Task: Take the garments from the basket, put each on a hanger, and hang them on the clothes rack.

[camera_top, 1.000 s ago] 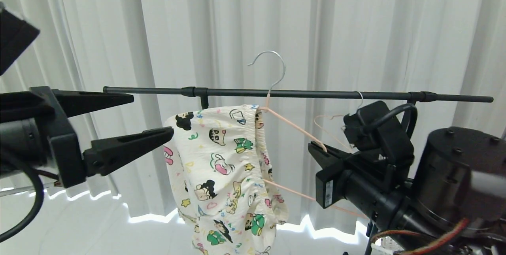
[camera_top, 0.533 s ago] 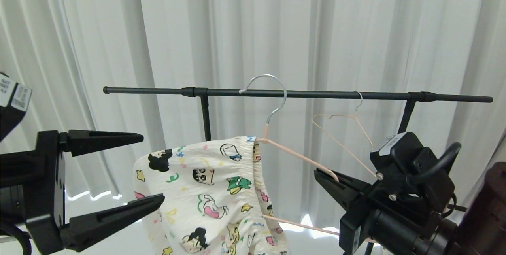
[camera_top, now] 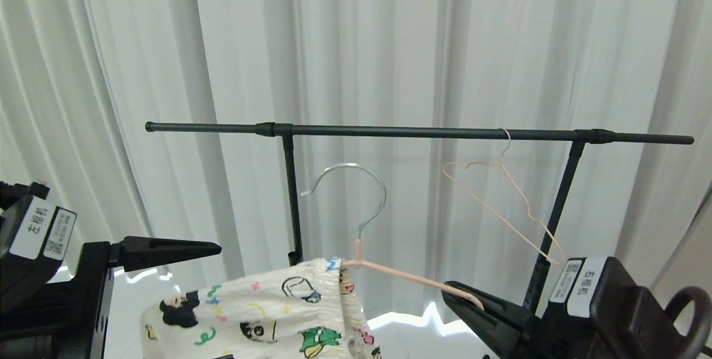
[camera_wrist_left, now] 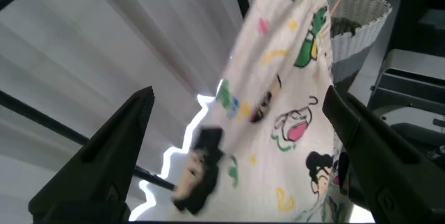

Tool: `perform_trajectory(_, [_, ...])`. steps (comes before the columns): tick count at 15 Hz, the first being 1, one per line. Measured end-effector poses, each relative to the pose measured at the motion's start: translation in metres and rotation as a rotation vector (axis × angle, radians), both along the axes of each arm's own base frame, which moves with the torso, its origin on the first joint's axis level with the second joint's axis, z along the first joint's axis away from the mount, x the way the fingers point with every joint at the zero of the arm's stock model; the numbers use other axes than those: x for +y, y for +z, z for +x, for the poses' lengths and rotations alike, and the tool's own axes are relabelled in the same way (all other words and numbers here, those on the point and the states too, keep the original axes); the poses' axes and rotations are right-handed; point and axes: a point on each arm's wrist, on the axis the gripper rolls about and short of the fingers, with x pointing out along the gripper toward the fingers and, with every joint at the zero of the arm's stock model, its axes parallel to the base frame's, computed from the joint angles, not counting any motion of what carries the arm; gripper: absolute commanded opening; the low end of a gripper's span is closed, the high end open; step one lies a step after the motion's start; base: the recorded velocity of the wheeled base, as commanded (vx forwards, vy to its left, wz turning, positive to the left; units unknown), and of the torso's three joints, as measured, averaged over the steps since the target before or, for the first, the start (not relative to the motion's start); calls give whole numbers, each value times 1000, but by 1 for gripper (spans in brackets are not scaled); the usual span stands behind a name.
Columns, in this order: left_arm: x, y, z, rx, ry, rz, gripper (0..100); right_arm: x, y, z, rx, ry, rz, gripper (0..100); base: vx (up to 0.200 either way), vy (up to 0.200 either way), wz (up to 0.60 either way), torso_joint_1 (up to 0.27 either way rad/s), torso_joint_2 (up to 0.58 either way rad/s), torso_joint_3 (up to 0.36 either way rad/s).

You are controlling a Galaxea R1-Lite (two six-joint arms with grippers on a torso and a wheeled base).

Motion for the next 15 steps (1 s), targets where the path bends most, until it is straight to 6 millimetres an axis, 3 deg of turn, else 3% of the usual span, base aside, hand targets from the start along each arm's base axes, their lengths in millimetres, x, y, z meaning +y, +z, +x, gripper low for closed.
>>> perform_trajectory(6, [-13, -11, -10, 31, -133, 17, 100, 3, -1, -11, -42, 56, -34, 0, 0, 0, 0, 0, 0, 0])
perform_trajectory(12, [-14, -27, -13, 71, -154, 45, 100, 7, 0, -23, -64, 118, -45, 0, 0, 0, 0, 0, 0, 0])
perform_trajectory(13, [-14, -29, -13, 75, -157, 51, 0, 7, 0, -24, -66, 119, -47, 0, 0, 0, 0, 0, 0, 0])
perform_trajectory(15, [-13, -34, -14, 86, -159, 62, 0, 7, 1, -24, -70, 121, -47, 0, 0, 0, 0, 0, 0, 0])
